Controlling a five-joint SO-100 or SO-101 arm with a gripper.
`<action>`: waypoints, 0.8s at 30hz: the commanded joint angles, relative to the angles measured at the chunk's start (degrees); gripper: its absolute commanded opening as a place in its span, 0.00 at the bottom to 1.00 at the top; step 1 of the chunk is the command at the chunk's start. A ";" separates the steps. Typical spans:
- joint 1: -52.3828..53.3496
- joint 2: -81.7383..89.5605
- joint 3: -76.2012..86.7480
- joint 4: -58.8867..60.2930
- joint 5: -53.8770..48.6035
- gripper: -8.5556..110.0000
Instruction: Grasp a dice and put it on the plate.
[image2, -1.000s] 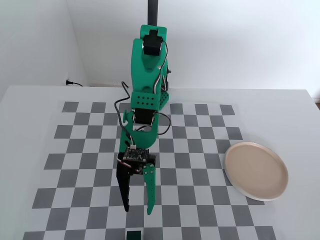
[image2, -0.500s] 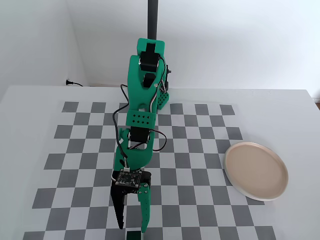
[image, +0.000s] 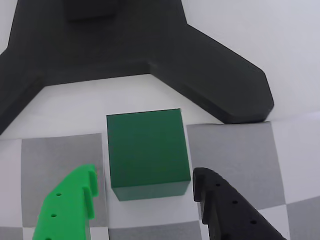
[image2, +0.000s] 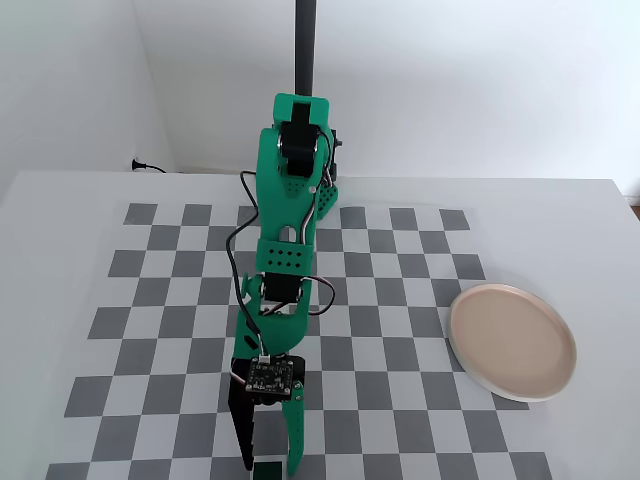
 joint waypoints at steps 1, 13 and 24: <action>-0.44 0.26 -7.21 -0.79 -0.18 0.20; -0.70 -3.08 -12.48 1.49 0.26 0.12; -1.05 -2.02 -12.39 0.97 0.18 0.04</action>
